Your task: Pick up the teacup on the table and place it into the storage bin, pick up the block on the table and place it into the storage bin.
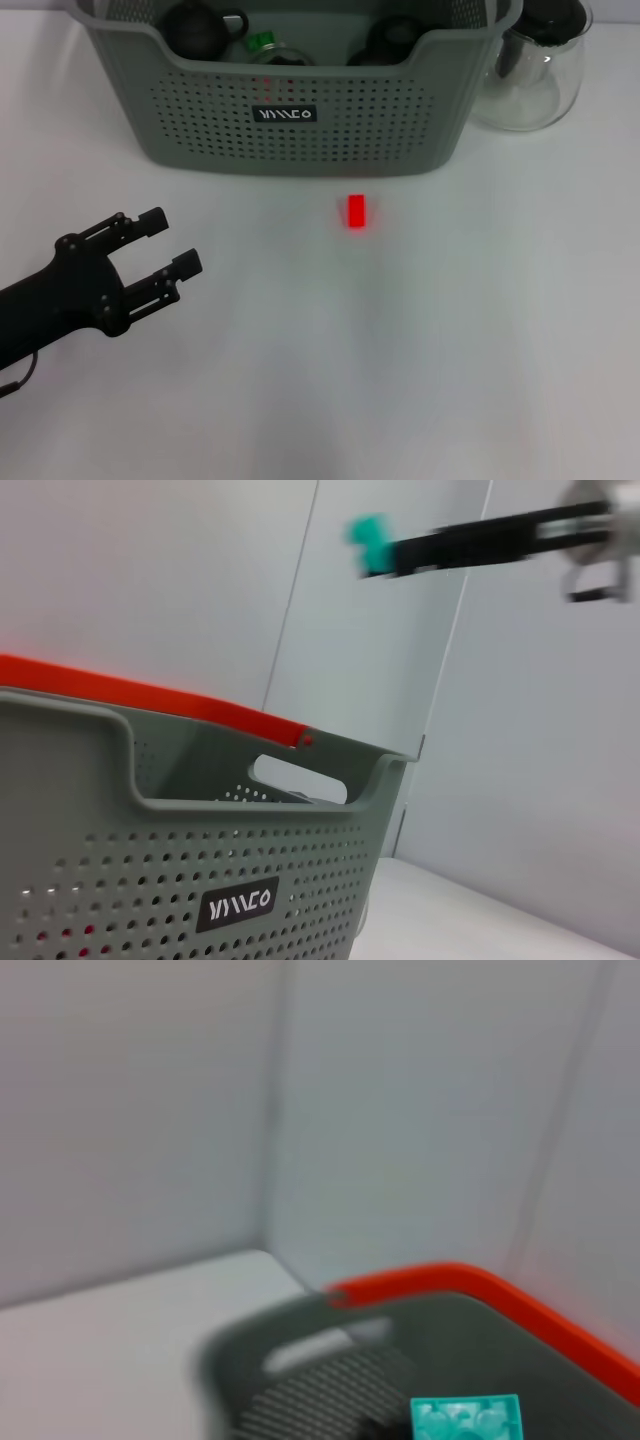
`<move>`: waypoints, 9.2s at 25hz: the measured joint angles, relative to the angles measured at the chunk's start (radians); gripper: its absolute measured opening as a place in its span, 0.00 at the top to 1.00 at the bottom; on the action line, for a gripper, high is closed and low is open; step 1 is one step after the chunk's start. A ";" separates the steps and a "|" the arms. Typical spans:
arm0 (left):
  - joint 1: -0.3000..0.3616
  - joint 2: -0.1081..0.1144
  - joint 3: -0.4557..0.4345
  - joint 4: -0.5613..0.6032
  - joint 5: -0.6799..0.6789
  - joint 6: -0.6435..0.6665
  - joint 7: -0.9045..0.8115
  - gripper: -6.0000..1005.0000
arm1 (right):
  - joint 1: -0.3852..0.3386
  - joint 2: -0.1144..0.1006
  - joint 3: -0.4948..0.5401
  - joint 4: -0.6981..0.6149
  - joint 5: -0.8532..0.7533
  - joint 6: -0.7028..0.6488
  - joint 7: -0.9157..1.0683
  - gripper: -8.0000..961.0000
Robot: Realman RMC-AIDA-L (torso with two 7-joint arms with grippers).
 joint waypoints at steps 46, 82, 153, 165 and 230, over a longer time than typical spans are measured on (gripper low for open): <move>-0.019 -0.003 0.002 -0.017 0.007 -0.008 -0.004 0.29 | -0.295 0.000 -0.131 0.007 0.159 -0.272 -0.173 0.06; -0.009 -0.005 0.001 -0.017 0.000 -0.010 -0.008 0.29 | 0.052 0.007 -0.501 0.578 -0.073 0.245 0.031 0.44; -0.005 -0.006 0.001 -0.024 0.001 -0.030 -0.008 0.29 | 0.006 0.006 -0.549 0.621 0.012 0.190 -0.033 0.48; -0.007 -0.006 0.001 -0.025 0.001 -0.031 -0.008 0.29 | 0.009 0.011 -0.589 0.621 0.011 0.225 -0.046 0.49; -0.029 -0.002 -0.002 -0.039 -0.004 -0.038 -0.025 0.29 | -0.117 0.000 -0.143 0.300 0.472 0.380 -0.326 0.25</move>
